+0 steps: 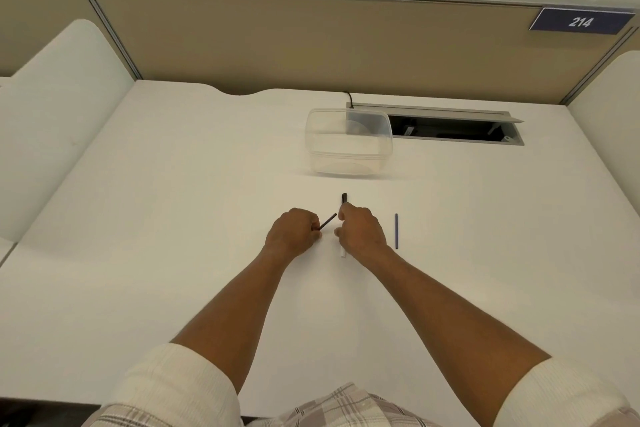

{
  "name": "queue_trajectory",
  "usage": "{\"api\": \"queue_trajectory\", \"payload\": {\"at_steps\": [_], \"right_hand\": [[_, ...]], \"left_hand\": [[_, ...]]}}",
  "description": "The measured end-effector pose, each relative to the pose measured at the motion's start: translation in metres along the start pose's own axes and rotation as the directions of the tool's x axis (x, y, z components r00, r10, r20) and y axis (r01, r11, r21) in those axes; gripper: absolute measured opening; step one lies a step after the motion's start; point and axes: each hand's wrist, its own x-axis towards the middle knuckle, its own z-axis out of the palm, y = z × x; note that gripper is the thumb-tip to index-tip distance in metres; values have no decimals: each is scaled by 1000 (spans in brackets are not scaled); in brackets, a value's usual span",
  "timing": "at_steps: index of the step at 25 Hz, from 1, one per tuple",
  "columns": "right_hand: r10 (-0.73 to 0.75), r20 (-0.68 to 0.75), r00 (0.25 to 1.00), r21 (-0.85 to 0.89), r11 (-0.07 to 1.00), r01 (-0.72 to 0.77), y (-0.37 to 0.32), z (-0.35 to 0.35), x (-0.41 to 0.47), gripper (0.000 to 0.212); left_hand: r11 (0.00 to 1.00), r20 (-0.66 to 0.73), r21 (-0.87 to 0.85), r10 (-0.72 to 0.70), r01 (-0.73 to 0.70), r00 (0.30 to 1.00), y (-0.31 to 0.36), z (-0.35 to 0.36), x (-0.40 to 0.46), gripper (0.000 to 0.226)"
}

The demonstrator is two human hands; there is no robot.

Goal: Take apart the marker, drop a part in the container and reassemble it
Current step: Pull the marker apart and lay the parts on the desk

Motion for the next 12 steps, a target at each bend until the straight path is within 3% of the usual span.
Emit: {"api": "queue_trajectory", "payload": {"at_steps": [5,12], "right_hand": [[-75,-94,993,57,995,81,-2,-4,7,18],[-192,-89,977,-88,979,184,2,-7,18,9]], "left_hand": [[984,-6,150,92,-91,996,6,0,9,10],[971,-68,203,139,-123,988,8,0,21,14]]}}
